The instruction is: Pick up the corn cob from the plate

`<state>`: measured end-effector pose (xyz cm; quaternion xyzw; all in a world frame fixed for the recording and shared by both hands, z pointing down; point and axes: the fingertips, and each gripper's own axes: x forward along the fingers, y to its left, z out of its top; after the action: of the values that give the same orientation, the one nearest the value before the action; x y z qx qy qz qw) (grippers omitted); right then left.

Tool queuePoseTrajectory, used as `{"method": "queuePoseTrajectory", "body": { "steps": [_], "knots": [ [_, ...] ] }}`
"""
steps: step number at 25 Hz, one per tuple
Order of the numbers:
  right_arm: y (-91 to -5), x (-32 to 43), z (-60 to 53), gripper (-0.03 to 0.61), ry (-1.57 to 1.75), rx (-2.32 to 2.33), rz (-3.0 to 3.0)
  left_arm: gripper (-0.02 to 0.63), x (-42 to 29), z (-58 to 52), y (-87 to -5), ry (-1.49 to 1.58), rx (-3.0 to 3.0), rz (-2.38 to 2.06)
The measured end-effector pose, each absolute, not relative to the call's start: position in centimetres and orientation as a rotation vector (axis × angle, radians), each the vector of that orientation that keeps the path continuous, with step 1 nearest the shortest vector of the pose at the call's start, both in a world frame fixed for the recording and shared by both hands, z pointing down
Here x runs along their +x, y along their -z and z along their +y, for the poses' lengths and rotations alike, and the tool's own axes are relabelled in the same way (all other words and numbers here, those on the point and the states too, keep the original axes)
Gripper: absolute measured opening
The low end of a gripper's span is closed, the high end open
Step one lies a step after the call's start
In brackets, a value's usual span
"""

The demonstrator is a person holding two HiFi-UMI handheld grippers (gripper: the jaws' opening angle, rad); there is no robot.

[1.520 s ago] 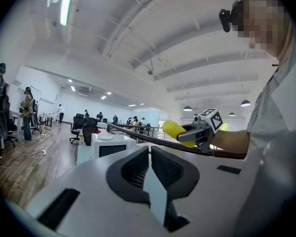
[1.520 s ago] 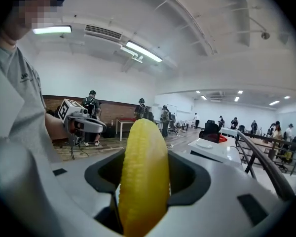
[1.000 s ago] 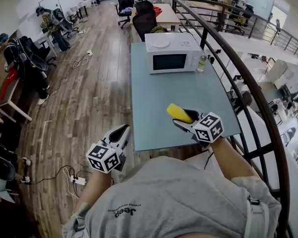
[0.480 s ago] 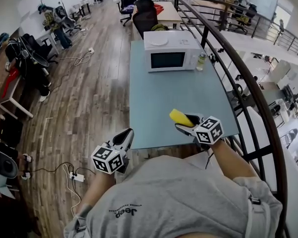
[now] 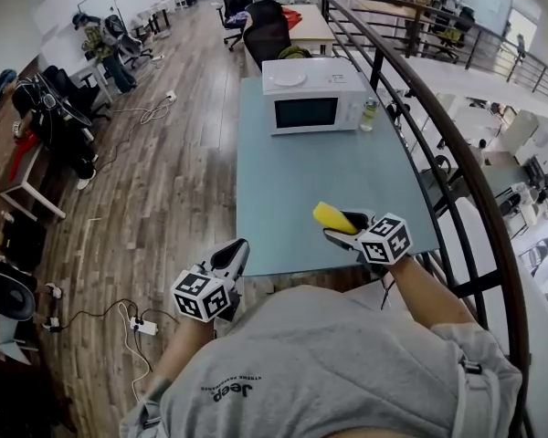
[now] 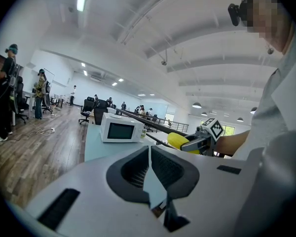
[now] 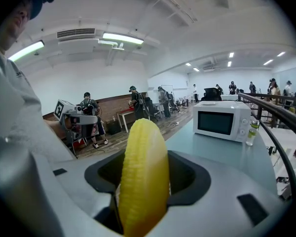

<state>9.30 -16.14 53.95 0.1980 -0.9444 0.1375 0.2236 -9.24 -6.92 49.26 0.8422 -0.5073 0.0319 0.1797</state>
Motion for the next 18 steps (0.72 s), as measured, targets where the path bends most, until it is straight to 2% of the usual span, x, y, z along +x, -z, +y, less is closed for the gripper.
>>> {"method": "queuePoseTrajectory", "body": {
  "steps": [18],
  "knots": [
    [-53.3, 7.0, -15.0, 0.258, -0.333, 0.518, -2.612, 0.032, -11.7, -5.6, -49.9, -0.061, 2.338, -1.462]
  ]
}}
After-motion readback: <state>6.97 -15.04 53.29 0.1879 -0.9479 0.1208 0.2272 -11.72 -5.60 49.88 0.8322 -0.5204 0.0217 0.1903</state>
